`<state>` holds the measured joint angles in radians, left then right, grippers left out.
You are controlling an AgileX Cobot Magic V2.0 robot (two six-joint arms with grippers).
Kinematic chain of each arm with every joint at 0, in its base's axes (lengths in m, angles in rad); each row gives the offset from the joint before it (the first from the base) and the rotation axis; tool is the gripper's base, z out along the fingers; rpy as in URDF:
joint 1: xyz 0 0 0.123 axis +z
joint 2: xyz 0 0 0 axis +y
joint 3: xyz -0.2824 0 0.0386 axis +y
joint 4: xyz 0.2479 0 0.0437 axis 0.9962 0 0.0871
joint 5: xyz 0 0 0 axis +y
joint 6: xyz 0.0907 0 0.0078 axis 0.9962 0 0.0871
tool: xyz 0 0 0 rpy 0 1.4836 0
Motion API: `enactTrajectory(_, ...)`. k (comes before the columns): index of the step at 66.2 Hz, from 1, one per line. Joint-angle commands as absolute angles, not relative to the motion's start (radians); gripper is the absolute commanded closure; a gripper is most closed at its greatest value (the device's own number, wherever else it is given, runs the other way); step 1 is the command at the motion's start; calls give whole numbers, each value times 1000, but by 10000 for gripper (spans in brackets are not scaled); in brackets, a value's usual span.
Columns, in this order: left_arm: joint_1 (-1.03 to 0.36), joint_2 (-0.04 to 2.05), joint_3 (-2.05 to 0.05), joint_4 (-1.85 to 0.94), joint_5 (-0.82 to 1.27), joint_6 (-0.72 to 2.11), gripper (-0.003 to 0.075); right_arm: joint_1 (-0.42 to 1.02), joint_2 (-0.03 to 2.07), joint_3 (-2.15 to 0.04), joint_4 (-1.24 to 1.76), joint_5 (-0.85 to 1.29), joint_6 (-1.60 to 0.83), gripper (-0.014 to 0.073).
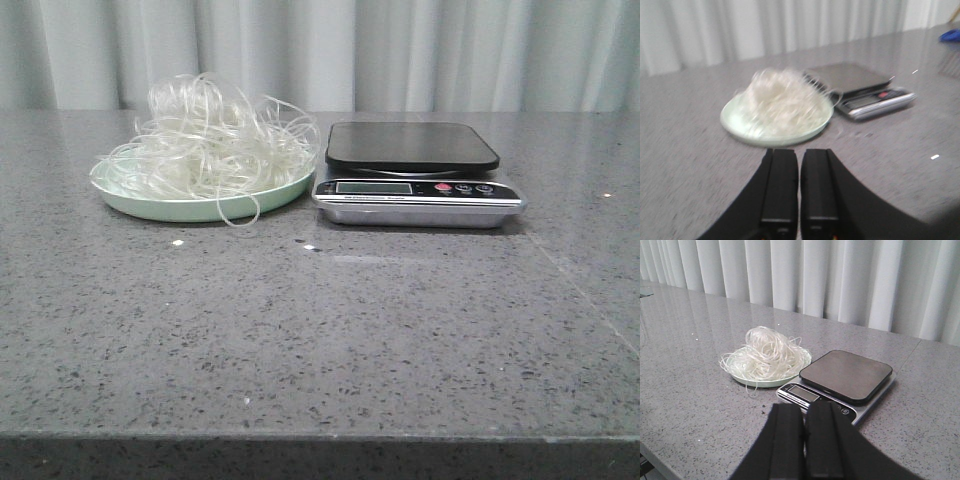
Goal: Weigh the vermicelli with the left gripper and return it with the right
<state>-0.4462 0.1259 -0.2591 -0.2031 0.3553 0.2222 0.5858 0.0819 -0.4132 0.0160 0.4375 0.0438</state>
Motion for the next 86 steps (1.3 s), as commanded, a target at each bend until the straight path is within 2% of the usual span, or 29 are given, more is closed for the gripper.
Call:
enactTrajectory(1,-356,122,-227,-212,225,221,575,581,92,-437,19,362,34,429)
enactTrajectory(17,-77,4,-72,-212,78,221,575,581,92,-437,19,362,34,429)
enactTrajectory(27,14,-25,12,-180,0,147,575,581,92,-437,19,362,34,429)
enactTrajectory(53,19,-27,10,-50,15,46,575,581,92,-437,19,362,34,429)
enactTrajectory(86,19,-27,10,-50,24,46,575,581,92,-437,19,362,34,429)
